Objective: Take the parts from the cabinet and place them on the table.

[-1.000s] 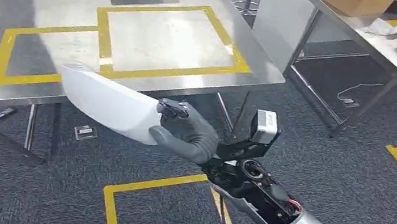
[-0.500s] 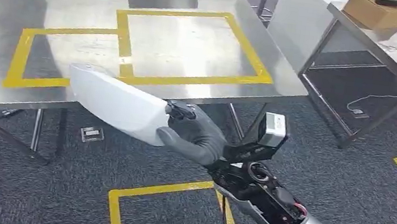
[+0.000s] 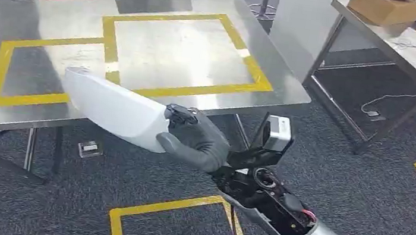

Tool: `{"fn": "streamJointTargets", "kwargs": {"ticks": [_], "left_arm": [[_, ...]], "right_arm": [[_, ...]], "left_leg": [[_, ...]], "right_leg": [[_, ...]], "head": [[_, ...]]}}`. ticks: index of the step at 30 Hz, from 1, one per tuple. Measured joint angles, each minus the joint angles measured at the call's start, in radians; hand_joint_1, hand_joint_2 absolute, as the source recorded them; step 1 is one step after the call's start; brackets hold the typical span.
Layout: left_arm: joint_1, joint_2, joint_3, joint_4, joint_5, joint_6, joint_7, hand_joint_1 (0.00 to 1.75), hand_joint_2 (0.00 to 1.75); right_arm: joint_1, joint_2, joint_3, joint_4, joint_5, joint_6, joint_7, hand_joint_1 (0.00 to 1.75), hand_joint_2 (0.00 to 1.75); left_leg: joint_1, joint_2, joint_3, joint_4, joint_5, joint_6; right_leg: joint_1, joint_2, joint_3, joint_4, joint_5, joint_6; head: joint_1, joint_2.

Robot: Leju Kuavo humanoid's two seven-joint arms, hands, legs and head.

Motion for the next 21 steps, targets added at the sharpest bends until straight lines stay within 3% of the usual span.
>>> {"fn": "streamJointTargets", "kwargs": {"ticks": [2, 3, 4, 8, 9, 11, 12, 13, 15, 16, 18, 19, 20, 21], "left_arm": [[-0.001, 0.002, 0.000, 0.000, 0.000, 0.000, 0.000, 0.00, 1.75], [-0.002, 0.002, 0.000, 0.000, 0.000, 0.000, 0.000, 0.00, 1.75], [-0.004, 0.002, 0.000, 0.000, 0.000, 0.000, 0.000, 0.00, 1.75], [-0.003, -0.002, 0.000, 0.000, 0.000, 0.000, 0.001, 0.00, 1.75], [-0.004, -0.002, 0.000, 0.000, 0.000, 0.000, 0.001, 0.00, 1.75], [-0.005, -0.001, 0.000, 0.000, -0.001, 0.000, 0.001, 0.00, 1.75], [-0.005, -0.001, 0.000, 0.000, -0.001, 0.000, 0.002, 0.00, 1.75], [-0.004, 0.000, 0.000, 0.000, -0.001, 0.000, 0.002, 0.00, 1.75], [-0.002, -0.001, 0.000, 0.000, -0.001, 0.000, 0.003, 0.00, 1.75], [-0.001, -0.002, 0.000, 0.000, 0.000, 0.000, 0.003, 0.00, 1.75], [-0.001, -0.005, 0.000, 0.000, -0.001, 0.000, 0.003, 0.00, 1.75], [-0.002, -0.005, 0.000, 0.000, -0.001, 0.000, 0.003, 0.00, 1.75], [-0.005, -0.004, 0.000, 0.000, -0.001, 0.000, 0.003, 0.00, 1.75], [-0.006, -0.004, 0.000, 0.000, 0.000, 0.000, 0.003, 0.00, 1.75]], "right_arm": [[0.000, 0.000, 0.000, 0.000, 0.000, 0.000, 0.000, 1.75, 1.75], [-0.001, 0.000, 0.000, 0.000, 0.000, 0.000, 0.000, 1.75, 1.75], [-0.001, 0.000, 0.000, 0.000, 0.000, 0.000, 0.000, 1.75, 1.75], [-0.001, 0.000, 0.000, -0.001, 0.000, -0.002, 0.000, 1.75, 1.75], [-0.003, 0.000, 0.000, -0.001, 0.000, -0.002, 0.000, 1.75, 1.75], [-0.001, 0.000, -0.001, -0.001, 0.000, -0.002, -0.001, 1.75, 1.75], [0.003, 0.000, -0.001, 0.000, 0.000, -0.002, -0.001, 1.75, 1.75], [0.005, -0.001, -0.001, 0.000, 0.000, -0.003, -0.001, 1.75, 1.75], [0.007, -0.001, -0.001, 0.000, 0.000, -0.003, 0.000, 1.75, 1.75], [0.007, -0.001, -0.001, 0.000, 0.000, -0.003, 0.000, 1.75, 1.75], [0.006, -0.001, -0.001, 0.000, 0.000, -0.003, 0.000, 1.75, 1.75], [0.007, -0.002, -0.001, 0.000, 0.000, -0.003, -0.001, 1.75, 1.75], [0.005, -0.002, -0.001, 0.000, 0.000, -0.004, -0.001, 1.75, 1.75], [0.006, -0.002, -0.001, 0.000, 0.000, -0.006, -0.001, 1.75, 1.75]], "left_leg": [[0.000, 0.002, 0.072, -0.187, 0.106, 0.006], [-0.007, 0.002, 0.093, -0.219, 0.092, 0.010], [-0.005, 0.001, 0.095, -0.232, 0.082, 0.021], [-0.002, 0.000, 0.106, -0.237, 0.069, 0.044], [-0.002, 0.000, 0.111, -0.237, 0.064, 0.051], [-0.003, 0.001, 0.120, -0.237, 0.054, 0.059], [-0.004, 0.001, 0.125, -0.237, 0.047, 0.060], [-0.004, 0.000, 0.130, -0.237, 0.044, 0.059], [-0.003, -0.001, 0.145, -0.236, 0.034, 0.057], [-0.002, -0.002, 0.158, -0.236, 0.025, 0.055], [-0.001, -0.004, 0.189, -0.236, 0.005, 0.048], [-0.006, -0.005, 0.194, -0.235, -0.003, 0.041], [-0.008, -0.008, 0.190, -0.229, -0.008, 0.035], [-0.007, -0.007, 0.187, -0.233, -0.007, 0.032]], "right_leg": [[0.000, 0.001, 0.021, 0.000, -0.017, 0.008], [0.009, 0.001, 0.021, 0.003, -0.027, 0.016], [0.009, 0.001, 0.020, 0.004, -0.032, 0.019], [0.003, -0.001, 0.029, 0.011, -0.054, 0.039], [0.003, -0.003, 0.010, 0.056, -0.075, 0.045], [-0.001, -0.003, -0.093, 0.246, -0.155, 0.052], [-0.001, -0.003, -0.144, 0.328, -0.175, 0.055], [-0.001, -0.003, -0.163, 0.355, -0.175, 0.056], [-0.001, -0.004, -0.180, 0.350, -0.139, 0.056], [-0.001, -0.004, -0.166, 0.295, -0.085, 0.054], [-0.001, -0.005, -0.099, 0.104, 0.045, 0.047], [0.003, -0.003, -0.080, 0.060, 0.051, 0.047], [0.005, -0.004, -0.071, 0.033, 0.039, 0.043], [0.004, -0.003, -0.076, 0.038, 0.034, 0.036]], "head": [[-0.005, 0.000], [-0.007, 0.000], [-0.010, 0.000], [-0.002, 0.000], [0.002, 0.000], [0.014, 0.000], [0.016, 0.000], [0.018, 0.000], [0.023, 0.000], [0.027, 0.000], [0.034, 0.000], [0.036, 0.000], [0.032, 0.000], [0.030, 0.000]]}}
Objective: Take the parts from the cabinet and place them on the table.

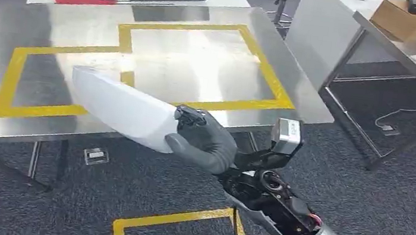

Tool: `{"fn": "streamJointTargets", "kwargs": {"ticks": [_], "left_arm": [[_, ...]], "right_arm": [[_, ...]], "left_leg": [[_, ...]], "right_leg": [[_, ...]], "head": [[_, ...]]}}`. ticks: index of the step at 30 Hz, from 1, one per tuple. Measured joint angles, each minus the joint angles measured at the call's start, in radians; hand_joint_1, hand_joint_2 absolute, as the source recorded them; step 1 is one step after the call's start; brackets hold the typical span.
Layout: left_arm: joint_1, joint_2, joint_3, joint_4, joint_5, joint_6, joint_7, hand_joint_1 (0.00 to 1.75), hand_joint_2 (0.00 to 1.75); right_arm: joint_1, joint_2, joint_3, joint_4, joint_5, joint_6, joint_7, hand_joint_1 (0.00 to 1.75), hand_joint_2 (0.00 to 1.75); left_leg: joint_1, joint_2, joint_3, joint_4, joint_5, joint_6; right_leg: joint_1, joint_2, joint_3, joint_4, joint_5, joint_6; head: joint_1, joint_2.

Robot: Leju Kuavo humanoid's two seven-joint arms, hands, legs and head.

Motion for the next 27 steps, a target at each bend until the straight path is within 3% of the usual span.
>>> {"fn": "streamJointTargets", "kwargs": {"ticks": [2, 3, 4, 5, 7, 8, 9, 10, 12, 13, 14, 15, 17, 18, 19, 20, 22, 23, 24, 25, 27], "left_arm": [[0.001, 0.000, 0.000, 0.000, 0.000, 0.000, 0.000, 0.00, 1.75], [0.000, 0.003, 0.000, 0.000, 0.000, 0.000, 0.000, 0.00, 1.75], [-0.001, 0.002, 0.000, 0.000, 0.000, 0.000, 0.000, 0.00, 1.75], [-0.002, 0.001, 0.000, 0.000, 0.000, 0.000, 0.000, 0.00, 1.75], [-0.004, 0.000, 0.000, 0.000, 0.000, 0.000, 0.000, 0.00, 1.75], [-0.001, 0.000, 0.000, 0.000, 0.000, 0.000, 0.000, 0.00, 1.75], [0.001, 0.000, 0.000, 0.000, 0.000, 0.000, 0.000, 0.00, 1.75], [0.004, 0.001, 0.000, 0.000, 0.000, 0.000, 0.000, 0.00, 1.75], [0.004, 0.004, 0.000, 0.000, 0.000, 0.000, 0.000, 0.00, 1.75], [0.004, 0.008, 0.000, 0.000, 0.000, 0.000, 0.000, 0.00, 1.75], [0.003, 0.009, 0.000, 0.000, 0.000, 0.000, 0.000, 0.00, 1.75], [-0.002, 0.009, 0.000, 0.000, -0.001, 0.000, 0.000, 0.00, 1.75], [-0.002, 0.008, 0.000, 0.000, -0.002, 0.000, 0.000, 0.00, 1.75], [-0.001, 0.005, 0.000, -0.001, -0.002, 0.000, 0.000, 0.00, 1.75], [0.000, 0.005, 0.000, -0.001, -0.002, 0.000, 0.000, 0.00, 1.75], [0.000, 0.005, 0.000, -0.001, -0.002, 0.000, 0.000, 0.00, 1.75], [-0.003, 0.006, 0.000, -0.001, -0.002, 0.000, 0.000, 0.00, 1.75], [-0.002, 0.006, 0.000, -0.001, -0.002, 0.000, 0.000, 0.00, 1.75], [-0.001, 0.005, 0.000, 0.000, -0.002, 0.000, 0.000, 0.00, 1.75], [0.001, 0.005, 0.000, -0.001, -0.002, 0.000, 0.000, 0.00, 1.75], [0.001, 0.004, 0.000, -0.001, -0.003, 0.000, 0.000, 0.00, 1.75]], "right_arm": [[0.000, 0.000, -0.001, 0.000, 0.000, -0.002, -0.001, 1.75, 1.75], [0.000, 0.000, -0.001, -0.002, -0.001, -0.002, -0.002, 1.75, 1.75], [-0.002, 0.000, -0.001, -0.002, -0.002, -0.002, -0.002, 1.75, 1.75], [-0.003, 0.000, -0.001, -0.002, -0.003, -0.002, -0.002, 1.75, 1.75], [-0.002, 0.000, -0.001, -0.001, -0.003, -0.002, -0.002, 1.75, 1.75], [-0.001, 0.000, -0.001, 0.000, -0.003, -0.002, -0.002, 1.75, 1.75], [-0.001, 0.000, -0.001, 0.000, -0.003, -0.003, -0.002, 1.75, 1.75], [-0.001, -0.001, -0.001, 0.000, -0.003, -0.004, -0.002, 1.75, 1.75], [-0.001, -0.001, -0.001, 0.000, -0.003, -0.005, -0.003, 1.75, 1.75], [-0.001, -0.001, -0.001, 0.000, -0.003, -0.006, -0.003, 1.75, 1.75], [-0.002, -0.001, -0.001, -0.001, -0.003, -0.006, -0.003, 1.75, 1.75], [-0.002, -0.001, -0.001, -0.001, -0.003, -0.006, -0.004, 1.75, 1.75], [-0.002, -0.001, -0.001, -0.001, -0.003, -0.006, -0.003, 1.75, 1.75], [-0.002, -0.001, -0.001, -0.003, -0.003, -0.006, -0.003, 1.75, 1.75], [-0.003, -0.001, -0.001, -0.003, -0.004, -0.006, -0.003, 1.75, 1.75], [-0.006, -0.001, -0.001, -0.003, -0.006, -0.006, -0.005, 1.75, 1.75], [-0.006, -0.001, -0.001, -0.003, -0.008, -0.006, -0.005, 1.75, 1.75], [-0.005, -0.002, -0.001, -0.002, -0.008, -0.006, -0.005, 1.75, 1.75], [-0.005, -0.002, -0.001, -0.002, -0.008, -0.006, -0.005, 1.75, 1.75], [-0.005, -0.002, -0.001, -0.002, -0.009, -0.006, -0.005, 1.75, 1.75], [-0.006, -0.002, -0.001, -0.002, -0.009, -0.006, -0.005, 1.75, 1.75]], "left_leg": [[0.001, 0.004, 0.005, -0.005, -0.005, -0.011], [0.004, 0.004, 0.009, -0.003, -0.014, -0.017], [0.004, 0.007, -0.004, 0.033, -0.026, -0.021], [0.004, 0.007, -0.042, 0.099, -0.052, -0.025], [0.005, 0.007, -0.151, 0.271, -0.104, -0.030], [0.005, 0.007, -0.195, 0.326, -0.106, -0.030], [0.004, 0.007, -0.213, 0.329, -0.082, -0.027], [0.004, 0.006, -0.205, 0.281, -0.034, -0.023], [0.001, 0.006, -0.142, 0.100, 0.085, -0.007], [-0.006, 0.007, -0.119, 0.027, 0.110, 0.003], [-0.009, 0.008, -0.106, 0.010, 0.093, 0.003], [-0.010, 0.007, -0.106, 0.014, 0.092, 0.003], [-0.014, 0.006, -0.104, 0.009, 0.085, 0.013], [-0.002, 0.007, -0.090, -0.005, 0.085, 0.014], [0.000, 0.007, -0.079, -0.012, 0.083, 0.017], [0.001, 0.008, -0.073, -0.013, 0.078, 0.024], [0.001, 0.008, -0.066, -0.013, 0.069, 0.029], [0.001, 0.007, -0.061, -0.012, 0.064, 0.028], [0.002, 0.006, -0.053, -0.011, 0.057, 0.026], [0.003, 0.006, -0.043, -0.011, 0.051, 0.024], [0.007, 0.003, -0.018, -0.009, 0.033, 0.015]], "right_leg": [[0.003, 0.005, 0.000, -0.004, -0.004, -0.010], [-0.005, 0.004, 0.014, -0.014, -0.005, -0.016], [-0.004, 0.004, 0.022, -0.019, -0.008, -0.021], [-0.004, 0.001, 0.027, -0.020, -0.011, -0.026], [-0.002, -0.001, 0.034, -0.019, -0.020, -0.033], [-0.001, 0.000, 0.038, -0.019, -0.025, -0.036], [0.000, 0.002, 0.046, -0.019, -0.032, -0.036], [0.001, 0.006, 0.057, -0.019, -0.039, -0.035], [0.003, 0.008, 0.082, -0.020, -0.056, -0.033], [0.002, 0.007, 0.085, -0.021, -0.063, -0.031], [0.011, 0.009, 0.085, -0.018, -0.070, -0.024], [0.007, 0.008, 0.085, -0.020, -0.071, -0.020], [0.004, 0.008, 0.092, -0.030, -0.076, -0.011], [0.011, 0.007, 0.100, -0.031, -0.083, -0.003], [0.007, 0.004, 0.094, -0.011, -0.093, 0.003], [0.005, 0.002, 0.067, 0.046, -0.120, 0.007], [-0.001, 0.002, -0.039, 0.233, -0.188, 0.015], [-0.004, 0.002, -0.084, 0.299, -0.198, 0.019], [-0.007, 0.001, -0.105, 0.312, -0.180, 0.023], [-0.010, 0.000, -0.100, 0.280, -0.143, 0.025], [-0.015, -0.002, -0.036, 0.100, -0.019, 0.027]], "head": [[-0.006, 0.000], [-0.006, 0.000], [-0.013, 0.000], [-0.023, 0.000], [-0.027, 0.000], [-0.028, 0.000], [-0.030, 0.000], [-0.032, 0.000], [-0.034, 0.000], [-0.036, 0.000], [-0.038, 0.000], [-0.035, 0.000], [-0.035, 0.000], [-0.034, 0.000], [-0.030, 0.000], [-0.024, 0.000], [-0.016, 0.000], [-0.014, 0.000], [-0.010, 0.000], [-0.006, 0.000], [0.000, 0.000]]}}
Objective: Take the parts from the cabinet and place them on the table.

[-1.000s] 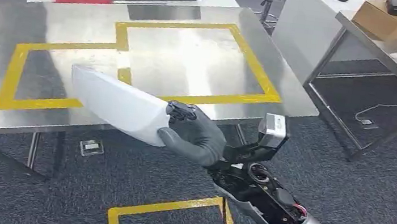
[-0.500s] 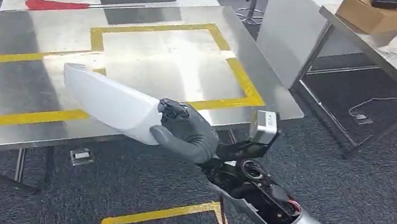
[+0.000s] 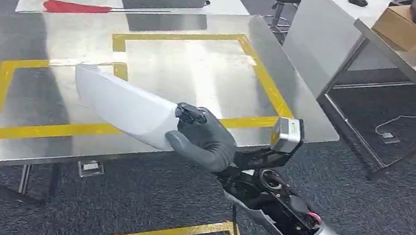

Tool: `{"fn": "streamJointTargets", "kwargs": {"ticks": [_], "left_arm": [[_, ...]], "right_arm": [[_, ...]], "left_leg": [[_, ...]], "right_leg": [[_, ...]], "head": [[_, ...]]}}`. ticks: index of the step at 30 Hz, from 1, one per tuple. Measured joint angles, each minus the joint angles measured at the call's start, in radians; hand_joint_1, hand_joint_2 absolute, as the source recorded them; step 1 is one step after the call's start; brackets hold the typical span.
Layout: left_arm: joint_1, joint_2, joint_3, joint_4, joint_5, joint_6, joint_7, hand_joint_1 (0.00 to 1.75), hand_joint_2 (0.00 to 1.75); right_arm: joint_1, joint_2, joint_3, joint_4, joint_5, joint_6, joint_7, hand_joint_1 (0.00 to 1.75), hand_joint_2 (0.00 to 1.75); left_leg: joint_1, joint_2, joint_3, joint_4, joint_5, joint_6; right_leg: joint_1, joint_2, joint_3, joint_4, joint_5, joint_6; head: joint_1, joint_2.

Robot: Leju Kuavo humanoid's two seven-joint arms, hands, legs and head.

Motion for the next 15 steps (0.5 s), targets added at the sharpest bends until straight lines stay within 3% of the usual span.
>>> {"fn": "streamJointTargets", "kwargs": {"ticks": [1, 2, 3, 5, 7, 8, 10, 11, 12, 13, 14, 15], "left_arm": [[0.000, 0.000, 0.000, 0.000, 0.000, 0.000, 0.000, 0.00, 1.75], [-0.004, 0.001, 0.000, 0.000, 0.000, 0.000, 0.000, 0.00, 1.75], [-0.005, 0.001, 0.000, 0.000, 0.000, 0.000, -0.001, 0.00, 1.75], [-0.005, 0.001, 0.000, 0.000, 0.000, 0.000, 0.000, 0.00, 1.75], [-0.006, 0.002, 0.000, 0.000, 0.000, 0.001, 0.000, 0.00, 1.75], [-0.007, 0.001, 0.000, 0.000, 0.000, 0.001, 0.000, 0.00, 1.75], [-0.009, 0.000, 0.000, 0.000, 0.000, 0.003, 0.000, 0.00, 1.75], [-0.007, 0.000, 0.000, 0.000, 0.000, 0.008, 0.000, 0.00, 1.75], [-0.006, 0.000, 0.000, 0.000, 0.000, 0.011, 0.000, 0.00, 1.75], [-0.003, 0.000, 0.000, 0.000, 0.001, 0.014, 0.002, 0.00, 1.75], [-0.002, 0.000, 0.000, 0.000, 0.003, 0.016, 0.002, 0.00, 1.75], [-0.002, 0.002, 0.000, 0.000, 0.003, 0.017, 0.002, 0.00, 1.75]], "right_arm": [[0.000, 0.000, 0.000, 0.000, 0.000, 0.000, 0.000, 1.75, 1.75], [-0.002, -0.001, 0.000, 0.001, -0.002, 0.001, 0.000, 1.75, 1.75], [-0.004, -0.001, 0.000, 0.001, -0.002, 0.003, 0.000, 1.75, 1.75], [-0.002, -0.001, 0.000, 0.002, -0.002, 0.003, 0.001, 1.75, 1.75], [-0.005, -0.001, 0.000, 0.000, -0.002, 0.005, 0.002, 1.75, 1.75], [-0.007, -0.001, 0.000, 0.001, -0.002, 0.008, 0.002, 1.75, 1.75], [-0.009, -0.001, 0.001, 0.002, -0.001, 0.009, 0.003, 1.75, 1.75], [-0.007, -0.001, 0.001, 0.003, -0.001, 0.009, 0.005, 1.75, 1.75], [-0.007, -0.001, 0.001, 0.004, -0.001, 0.009, 0.005, 1.75, 1.75], [-0.007, -0.001, 0.002, 0.004, -0.001, 0.009, 0.006, 1.75, 1.75], [-0.007, -0.001, 0.002, 0.005, -0.001, 0.009, 0.006, 1.75, 1.75], [-0.007, -0.001, 0.002, 0.005, -0.001, 0.009, 0.006, 1.75, 1.75]], "left_leg": [[0.000, 0.000, 0.006, 0.001, -0.009, -0.005], [-0.005, -0.002, 0.006, 0.006, -0.014, -0.012], [-0.005, -0.002, -0.001, 0.008, -0.013, -0.016], [-0.002, 0.000, 0.000, 0.002, -0.012, -0.027], [0.002, 0.002, 0.006, 0.014, -0.029, -0.037], [0.001, 0.003, -0.019, 0.063, -0.050, -0.040], [0.002, 0.003, -0.122, 0.242, -0.116, -0.045], [0.002, 0.003, -0.171, 0.318, -0.136, -0.047], [0.002, 0.003, -0.200, 0.350, -0.131, -0.046], [0.002, 0.003, -0.201, 0.328, -0.098, -0.044], [0.001, 0.003, -0.178, 0.262, -0.050, -0.040], [0.001, 0.003, -0.136, 0.160, 0.008, -0.034]], "right_leg": [[-0.002, -0.002, 0.026, -0.084, 0.040, 0.001], [0.005, -0.001, 0.038, -0.096, 0.022, 0.000], [0.004, 0.001, 0.051, -0.110, 0.012, -0.012], [0.011, 0.006, 0.046, -0.108, 0.011, -0.023], [0.003, 0.005, 0.065, -0.124, 0.013, -0.035], [0.001, 0.003, 0.071, -0.127, 0.011, -0.040], [0.003, -0.001, 0.074, -0.128, 0.007, -0.047], [0.005, -0.001, 0.075, -0.128, 0.003, -0.050], [0.006, 0.000, 0.078, -0.127, 0.001, -0.052], [0.007, 0.003, 0.083, -0.127, -0.003, -0.052], [0.008, 0.005, 0.090, -0.127, -0.008, -0.051], [0.008, 0.007, 0.098, -0.127, -0.013, -0.050]], "head": [[0.005, 0.000], [0.002, 0.000], [0.003, 0.000], [-0.010, 0.000], [-0.009, 0.000], [-0.019, 0.000], [-0.031, 0.000], [-0.031, 0.000], [-0.033, 0.000], [-0.032, 0.000], [-0.033, 0.000], [-0.034, 0.000]]}}
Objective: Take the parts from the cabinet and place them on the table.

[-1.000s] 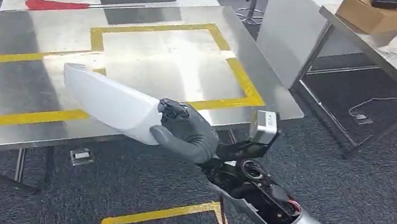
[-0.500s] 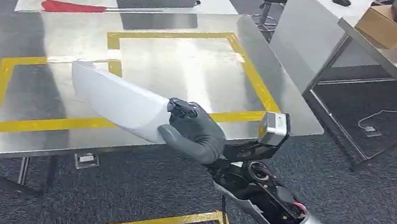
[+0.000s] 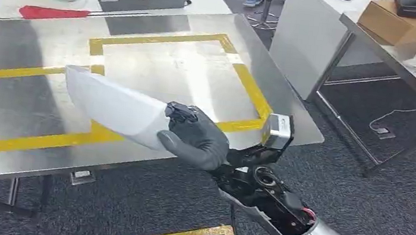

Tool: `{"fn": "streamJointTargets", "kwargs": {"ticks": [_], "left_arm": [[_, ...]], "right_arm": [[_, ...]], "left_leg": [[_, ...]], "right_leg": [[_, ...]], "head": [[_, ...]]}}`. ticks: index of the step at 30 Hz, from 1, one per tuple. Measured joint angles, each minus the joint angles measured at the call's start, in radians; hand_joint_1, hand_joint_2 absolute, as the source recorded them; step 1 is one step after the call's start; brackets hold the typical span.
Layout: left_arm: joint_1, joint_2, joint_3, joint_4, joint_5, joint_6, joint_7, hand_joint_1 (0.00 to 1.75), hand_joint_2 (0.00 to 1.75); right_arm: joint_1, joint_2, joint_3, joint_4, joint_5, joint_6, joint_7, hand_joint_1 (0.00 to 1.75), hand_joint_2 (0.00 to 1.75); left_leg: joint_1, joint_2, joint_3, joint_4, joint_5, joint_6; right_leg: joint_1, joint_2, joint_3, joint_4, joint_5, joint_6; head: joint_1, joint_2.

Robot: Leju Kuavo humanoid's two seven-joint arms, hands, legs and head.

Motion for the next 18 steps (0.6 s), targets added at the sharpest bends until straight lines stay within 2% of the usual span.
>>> {"fn": "streamJointTargets", "kwargs": {"ticks": [1, 2, 3, 4, 5, 7, 10, 12, 18], "left_arm": [[-0.001, 0.001, 0.000, 0.000, 0.000, 0.001, 0.000, 0.00, 1.75], [-0.002, 0.002, 0.000, 0.000, 0.000, 0.002, 0.000, 0.00, 1.75], [-0.004, 0.001, 0.000, 0.000, 0.000, 0.002, 0.000, 0.00, 1.75], [-0.004, 0.000, 0.000, 0.000, 0.000, 0.002, 0.000, 0.00, 1.75], [-0.005, -0.002, 0.000, 0.000, 0.000, 0.001, 0.000, 0.00, 1.75], [-0.003, -0.002, 0.000, 0.000, 0.000, 0.001, 0.000, 0.00, 1.75], [-0.003, -0.002, 0.000, 0.000, 0.002, 0.001, 0.006, 0.00, 1.75], [-0.002, -0.002, 0.000, 0.000, 0.004, 0.001, 0.018, 0.00, 1.75], [-0.002, -0.002, 0.000, 0.000, 0.006, 0.001, 0.021, 0.00, 1.75]], "right_arm": [[0.000, 0.000, 0.000, 0.000, 0.000, 0.000, 0.000, 1.75, 1.75], [-0.001, 0.000, 0.000, 0.000, 0.000, 0.000, 0.000, 1.75, 1.75], [-0.002, 0.000, 0.000, 0.000, 0.000, 0.000, 0.000, 1.75, 1.75], [-0.002, 0.000, 0.000, 0.000, 0.000, 0.001, 0.001, 1.75, 1.75], [-0.001, 0.000, 0.000, 0.000, 0.000, 0.001, 0.000, 1.75, 1.75], [-0.002, 0.000, 0.000, 0.000, 0.000, 0.001, 0.000, 1.75, 1.75], [-0.001, 0.000, 0.001, 0.000, 0.000, 0.002, 0.000, 1.75, 1.75], [-0.001, 0.000, 0.001, 0.000, 0.000, 0.001, 0.001, 1.75, 1.75], [-0.001, 0.000, 0.001, 0.000, 0.000, 0.001, 0.001, 1.75, 1.75]], "left_leg": [[-0.001, 0.000, 0.044, -0.101, 0.048, 0.006], [-0.007, -0.002, 0.067, -0.141, 0.040, 0.003], [-0.009, -0.003, 0.065, -0.149, 0.040, 0.004], [-0.004, -0.004, 0.066, -0.156, 0.044, -0.001], [-0.006, -0.004, 0.067, -0.152, 0.041, -0.006], [-0.009, -0.005, 0.066, -0.151, 0.039, -0.001], [-0.012, -0.005, 0.066, -0.151, 0.036, 0.004], [-0.013, -0.005, 0.067, -0.151, 0.035, 0.007], [-0.015, -0.005, 0.067, -0.150, 0.034, 0.011]], "right_leg": [[0.000, 0.000, 0.008, 0.000, -0.006, 0.004], [0.006, 0.000, 0.007, 0.001, -0.012, 0.010], [0.006, 0.002, 0.005, 0.003, -0.015, 0.014], [0.012, 0.001, 0.005, 0.008, -0.021, 0.009], [0.010, 0.001, 0.005, 0.004, -0.020, -0.006], [0.007, 0.000, 0.009, 0.001, -0.020, 0.001], [0.006, 0.000, 0.013, -0.006, -0.019, 0.004], [0.003, 0.000, 0.014, -0.009, -0.018, 0.014], [0.002, 0.000, 0.014, -0.010, -0.017, 0.021]], "head": [[-0.001, 0.000], [-0.002, 0.000], [-0.003, 0.000], [0.000, 0.000], [0.005, 0.000], [0.007, 0.000], [0.011, 0.000], [0.012, 0.000], [0.013, 0.000]]}}
